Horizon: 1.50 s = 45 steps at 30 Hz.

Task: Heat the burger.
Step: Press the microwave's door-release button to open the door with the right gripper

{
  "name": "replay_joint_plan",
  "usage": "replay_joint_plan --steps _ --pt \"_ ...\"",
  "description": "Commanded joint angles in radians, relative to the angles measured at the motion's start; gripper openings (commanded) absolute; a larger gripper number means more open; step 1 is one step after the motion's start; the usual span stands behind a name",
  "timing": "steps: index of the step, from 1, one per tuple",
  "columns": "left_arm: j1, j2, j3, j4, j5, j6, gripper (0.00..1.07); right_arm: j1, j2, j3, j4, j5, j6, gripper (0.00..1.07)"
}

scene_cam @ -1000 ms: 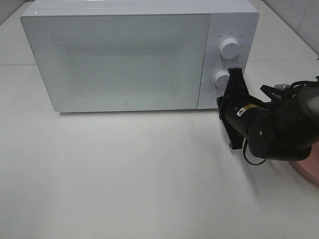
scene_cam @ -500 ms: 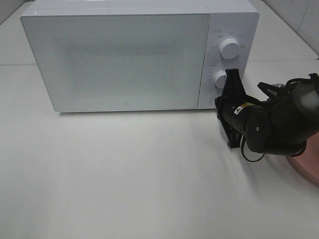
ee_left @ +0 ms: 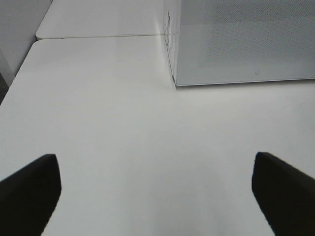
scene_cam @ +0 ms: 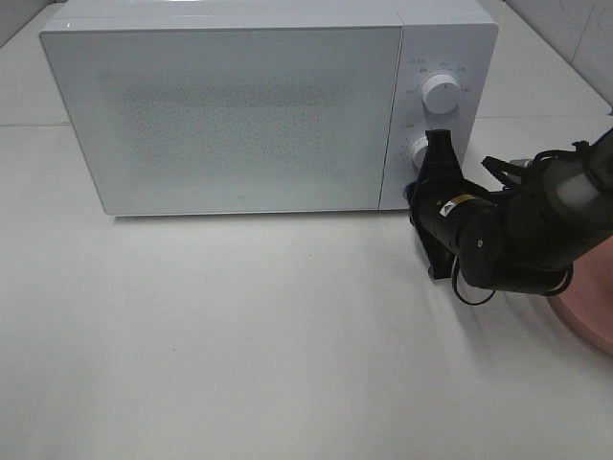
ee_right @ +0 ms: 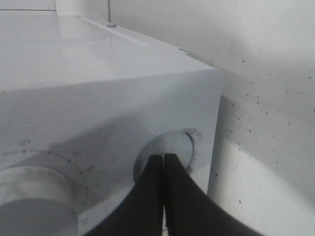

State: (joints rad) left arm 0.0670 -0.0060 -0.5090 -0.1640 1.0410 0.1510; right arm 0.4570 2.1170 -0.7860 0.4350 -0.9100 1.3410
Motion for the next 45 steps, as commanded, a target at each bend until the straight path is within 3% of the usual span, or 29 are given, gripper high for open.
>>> replay_joint_plan --steps 1,14,26,45 --pt "-0.001 -0.016 0.002 -0.007 -0.005 -0.001 0.98 -0.003 0.004 -0.014 0.009 -0.059 -0.019 0.00" --pt "-0.001 -0.016 0.002 -0.007 -0.005 -0.001 0.98 -0.006 0.017 -0.066 0.035 -0.193 -0.036 0.00" --pt "-0.001 -0.016 0.002 -0.007 -0.005 -0.001 0.98 -0.085 0.019 -0.167 0.024 -0.257 -0.101 0.00" --pt "-0.001 -0.016 0.002 -0.007 -0.005 -0.001 0.98 -0.082 0.006 -0.161 0.010 -0.200 -0.102 0.00"
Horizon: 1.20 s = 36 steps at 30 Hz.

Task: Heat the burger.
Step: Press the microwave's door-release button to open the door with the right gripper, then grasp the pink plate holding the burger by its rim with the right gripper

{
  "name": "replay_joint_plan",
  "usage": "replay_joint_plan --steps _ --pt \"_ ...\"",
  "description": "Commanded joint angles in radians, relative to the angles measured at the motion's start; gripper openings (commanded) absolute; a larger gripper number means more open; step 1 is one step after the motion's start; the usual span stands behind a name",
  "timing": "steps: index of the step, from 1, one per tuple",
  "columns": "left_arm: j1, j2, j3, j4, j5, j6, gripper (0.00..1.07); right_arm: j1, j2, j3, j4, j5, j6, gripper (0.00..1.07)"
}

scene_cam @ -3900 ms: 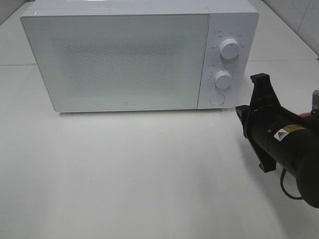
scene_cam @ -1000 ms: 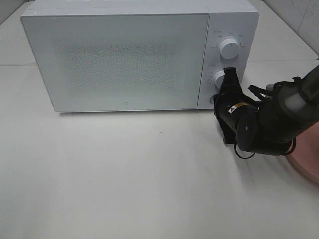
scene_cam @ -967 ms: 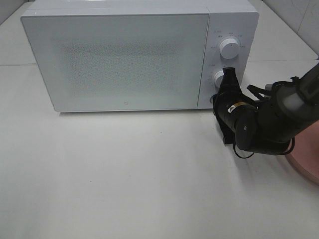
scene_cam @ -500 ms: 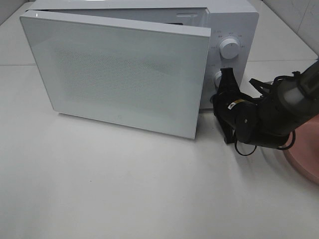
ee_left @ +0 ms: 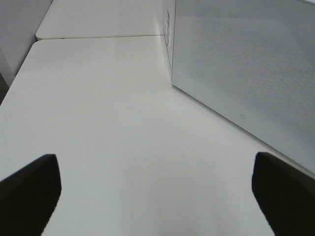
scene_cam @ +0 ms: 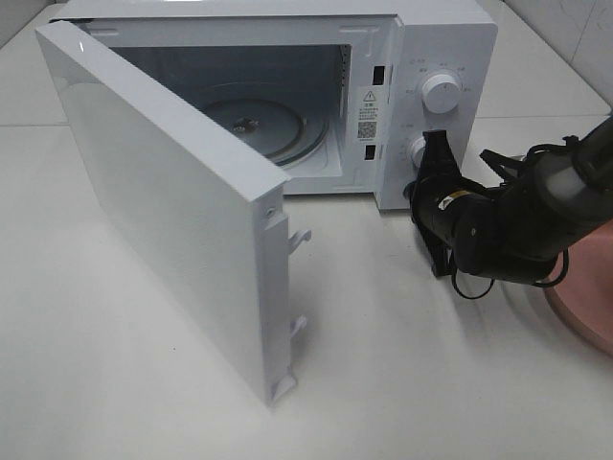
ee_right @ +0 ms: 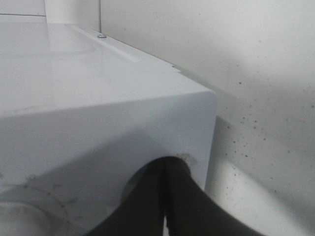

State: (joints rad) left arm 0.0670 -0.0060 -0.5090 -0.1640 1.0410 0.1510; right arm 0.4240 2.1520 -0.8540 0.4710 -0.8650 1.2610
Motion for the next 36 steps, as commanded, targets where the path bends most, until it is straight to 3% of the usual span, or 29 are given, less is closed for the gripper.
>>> replay_joint_plan --steps 1,13,22,36 --pt "-0.001 -0.016 0.002 -0.007 -0.005 -0.001 0.98 -0.049 -0.032 -0.080 -0.033 -0.223 -0.014 0.00" --pt "-0.001 -0.016 0.002 -0.007 -0.005 -0.001 0.98 -0.049 -0.101 0.026 -0.119 -0.058 0.011 0.00" --pt "-0.001 -0.016 0.002 -0.007 -0.005 -0.001 0.98 -0.049 -0.138 0.082 -0.293 0.069 0.162 0.00" --pt "-0.001 -0.016 0.002 -0.007 -0.005 -0.001 0.98 -0.049 -0.339 0.215 -0.401 0.314 0.130 0.00"
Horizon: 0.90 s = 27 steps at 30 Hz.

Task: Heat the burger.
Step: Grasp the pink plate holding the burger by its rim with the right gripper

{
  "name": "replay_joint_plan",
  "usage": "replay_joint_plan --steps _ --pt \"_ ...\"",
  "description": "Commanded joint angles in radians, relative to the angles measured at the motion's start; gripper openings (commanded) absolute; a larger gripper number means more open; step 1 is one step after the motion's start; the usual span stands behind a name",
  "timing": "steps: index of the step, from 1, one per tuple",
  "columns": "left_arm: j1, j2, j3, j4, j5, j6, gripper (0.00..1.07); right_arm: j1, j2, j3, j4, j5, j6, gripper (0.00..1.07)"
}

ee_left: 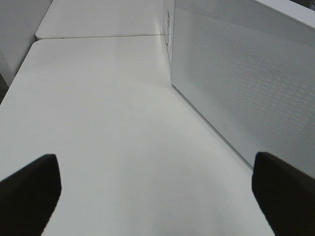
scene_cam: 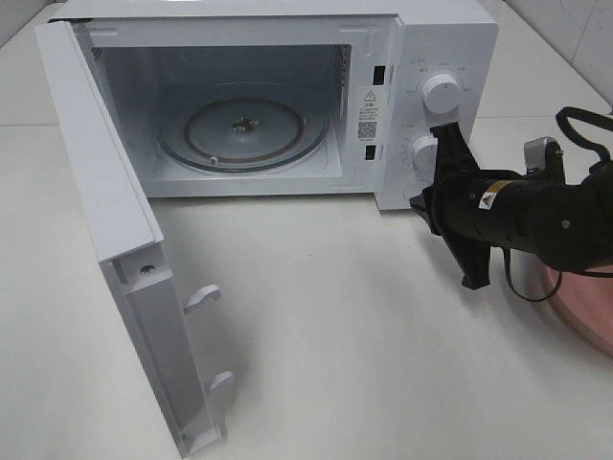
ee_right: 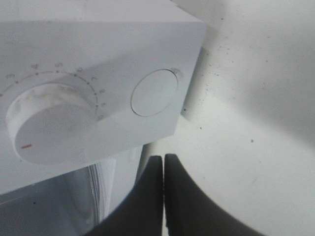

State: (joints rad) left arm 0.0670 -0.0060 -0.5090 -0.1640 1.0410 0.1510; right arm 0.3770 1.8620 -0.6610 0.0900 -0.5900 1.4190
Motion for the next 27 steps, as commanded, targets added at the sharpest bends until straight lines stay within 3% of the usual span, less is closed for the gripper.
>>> replay_joint_plan --steps 1,27 --pt "-0.001 -0.016 0.002 -0.007 -0.005 -0.001 0.98 -0.002 -0.064 0.029 -0.021 0.046 -0.043 0.00" --pt "-0.001 -0.016 0.002 -0.007 -0.005 -0.001 0.98 -0.002 -0.442 0.047 -0.023 0.604 -0.759 0.01"
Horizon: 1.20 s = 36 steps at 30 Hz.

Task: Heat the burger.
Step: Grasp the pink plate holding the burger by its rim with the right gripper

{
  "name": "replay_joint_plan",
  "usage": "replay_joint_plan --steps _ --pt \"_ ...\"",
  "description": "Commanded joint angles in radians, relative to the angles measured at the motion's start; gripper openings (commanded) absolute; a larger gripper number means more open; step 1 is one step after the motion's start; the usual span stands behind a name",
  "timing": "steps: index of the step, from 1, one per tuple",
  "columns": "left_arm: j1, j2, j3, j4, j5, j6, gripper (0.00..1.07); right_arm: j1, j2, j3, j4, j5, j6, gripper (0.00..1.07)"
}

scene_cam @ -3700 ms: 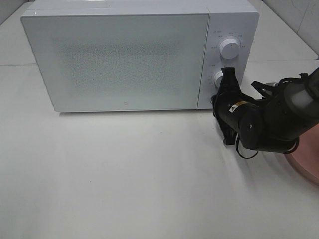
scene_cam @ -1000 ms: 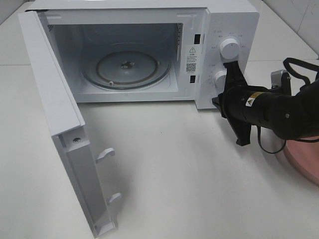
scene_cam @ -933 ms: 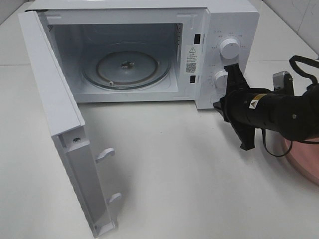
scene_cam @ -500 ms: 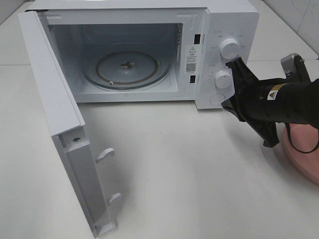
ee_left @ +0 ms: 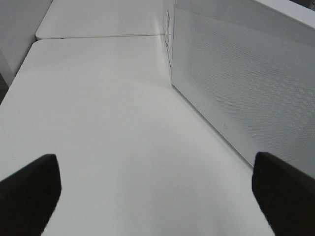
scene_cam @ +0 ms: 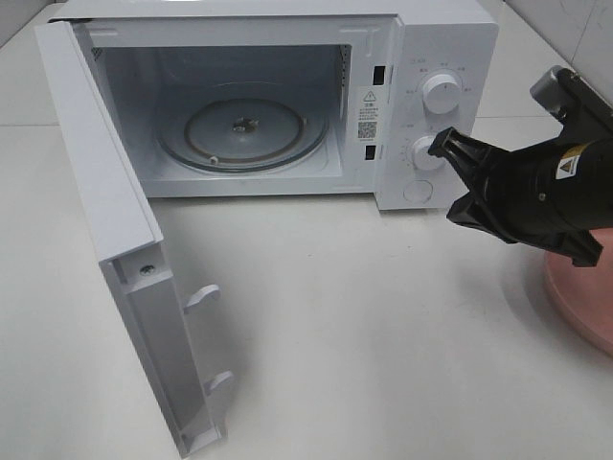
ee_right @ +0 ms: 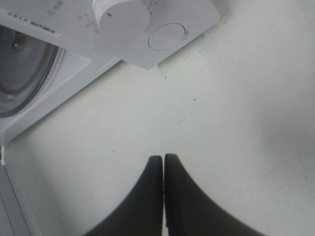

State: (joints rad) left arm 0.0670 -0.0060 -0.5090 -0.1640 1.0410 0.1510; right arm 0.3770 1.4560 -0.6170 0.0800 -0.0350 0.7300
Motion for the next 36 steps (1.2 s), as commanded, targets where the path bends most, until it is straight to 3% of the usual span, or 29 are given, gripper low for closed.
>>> replay_joint_plan --steps 1,21,36 --pt "-0.001 -0.016 0.002 -0.007 -0.005 -0.001 0.98 -0.002 -0.049 0.003 -0.013 0.062 -0.084 0.01" --pt "-0.001 -0.016 0.002 -0.007 -0.005 -0.001 0.98 -0.002 -0.264 0.003 -0.024 0.465 -0.380 0.06" --pt "-0.001 -0.016 0.002 -0.007 -0.005 -0.001 0.98 -0.002 -0.368 0.003 -0.065 0.733 -0.479 0.12"
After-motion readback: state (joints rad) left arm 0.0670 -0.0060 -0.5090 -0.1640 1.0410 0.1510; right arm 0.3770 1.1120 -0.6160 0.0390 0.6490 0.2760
